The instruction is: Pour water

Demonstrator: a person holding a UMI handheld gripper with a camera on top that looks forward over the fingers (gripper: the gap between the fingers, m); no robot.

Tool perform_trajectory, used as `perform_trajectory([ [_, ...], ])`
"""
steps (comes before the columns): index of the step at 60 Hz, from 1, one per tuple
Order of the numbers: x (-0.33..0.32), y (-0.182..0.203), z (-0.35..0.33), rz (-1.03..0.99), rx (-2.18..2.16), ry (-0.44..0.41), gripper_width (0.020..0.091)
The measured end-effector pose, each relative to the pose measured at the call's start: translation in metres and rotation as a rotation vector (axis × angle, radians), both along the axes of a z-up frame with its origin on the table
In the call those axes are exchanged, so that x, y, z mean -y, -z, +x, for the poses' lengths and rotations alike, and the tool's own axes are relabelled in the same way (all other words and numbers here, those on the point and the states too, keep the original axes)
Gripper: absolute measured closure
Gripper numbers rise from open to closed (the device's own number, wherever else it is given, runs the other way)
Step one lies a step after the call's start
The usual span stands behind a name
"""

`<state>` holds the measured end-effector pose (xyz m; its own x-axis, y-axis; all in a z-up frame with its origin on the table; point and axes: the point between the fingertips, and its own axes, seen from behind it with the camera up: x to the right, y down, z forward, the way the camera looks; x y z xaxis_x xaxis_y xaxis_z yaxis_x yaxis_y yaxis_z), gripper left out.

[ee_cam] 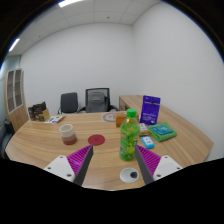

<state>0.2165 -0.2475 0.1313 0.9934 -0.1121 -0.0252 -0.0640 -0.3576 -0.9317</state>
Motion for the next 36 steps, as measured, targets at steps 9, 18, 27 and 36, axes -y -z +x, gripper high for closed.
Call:
perform_trajectory([
  [9,-0.038,0.028,0.055,0.020,0.028,0.012,0.0250],
  [18,-0.086,0.046,0.073,0.066,0.032,-0.005,0.0249],
  [27,-0.118,0.055,0.065,0.101,0.031,-0.050,0.0288],
  [36,-0.137,0.049,0.065,0.176,0.052,-0.068,0.0471],
])
